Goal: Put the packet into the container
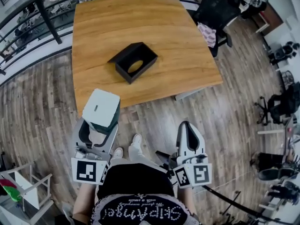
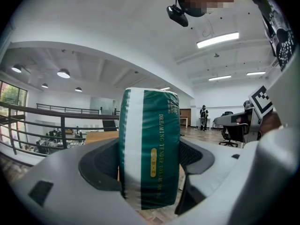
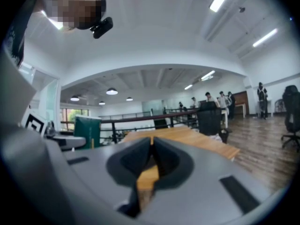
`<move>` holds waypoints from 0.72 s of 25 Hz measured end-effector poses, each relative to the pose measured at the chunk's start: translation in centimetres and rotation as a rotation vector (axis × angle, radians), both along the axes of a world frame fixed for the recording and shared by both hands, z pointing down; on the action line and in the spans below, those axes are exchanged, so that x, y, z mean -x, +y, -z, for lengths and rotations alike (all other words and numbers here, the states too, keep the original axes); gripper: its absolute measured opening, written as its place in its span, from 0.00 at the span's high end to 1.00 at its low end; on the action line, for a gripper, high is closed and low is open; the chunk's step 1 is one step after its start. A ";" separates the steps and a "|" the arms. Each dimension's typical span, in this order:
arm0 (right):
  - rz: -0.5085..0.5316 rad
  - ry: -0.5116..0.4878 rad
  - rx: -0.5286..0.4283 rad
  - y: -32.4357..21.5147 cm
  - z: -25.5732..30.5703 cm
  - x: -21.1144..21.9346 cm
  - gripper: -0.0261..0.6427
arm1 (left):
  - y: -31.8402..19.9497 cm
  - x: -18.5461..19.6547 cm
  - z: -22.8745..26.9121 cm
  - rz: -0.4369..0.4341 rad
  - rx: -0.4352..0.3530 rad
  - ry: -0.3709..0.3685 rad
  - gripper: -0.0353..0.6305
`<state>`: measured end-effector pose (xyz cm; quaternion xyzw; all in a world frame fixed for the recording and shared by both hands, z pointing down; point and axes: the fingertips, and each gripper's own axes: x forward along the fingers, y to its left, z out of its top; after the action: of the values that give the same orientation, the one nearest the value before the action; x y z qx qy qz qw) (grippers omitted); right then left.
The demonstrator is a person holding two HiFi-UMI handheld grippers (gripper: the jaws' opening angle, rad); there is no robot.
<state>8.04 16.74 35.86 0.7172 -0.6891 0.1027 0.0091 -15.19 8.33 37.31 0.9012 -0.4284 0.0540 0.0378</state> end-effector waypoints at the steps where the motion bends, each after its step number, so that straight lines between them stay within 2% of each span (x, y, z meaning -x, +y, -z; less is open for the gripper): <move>1: 0.004 -0.001 -0.002 -0.3 0.0 -0.6 0.90 | -0.2 -0.6 0.1 -0.001 -0.008 0.000 0.38; 5: 0.017 -0.008 -0.008 -1.1 -0.1 -2.7 0.90 | -0.8 -2.3 0.2 0.023 -0.001 0.009 0.38; 11: 0.030 -0.008 -0.016 -1.4 -0.3 -5.2 0.90 | -1.3 -4.4 0.5 0.042 -0.030 0.009 0.38; 18: 0.027 -0.015 -0.015 -1.1 -0.7 -6.7 0.90 | -1.0 -5.5 0.5 0.049 -0.035 0.000 0.38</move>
<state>14.71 15.65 36.57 0.7071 -0.6996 0.1029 -0.0002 -9.70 7.30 36.79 0.8908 -0.4514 0.0456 0.0233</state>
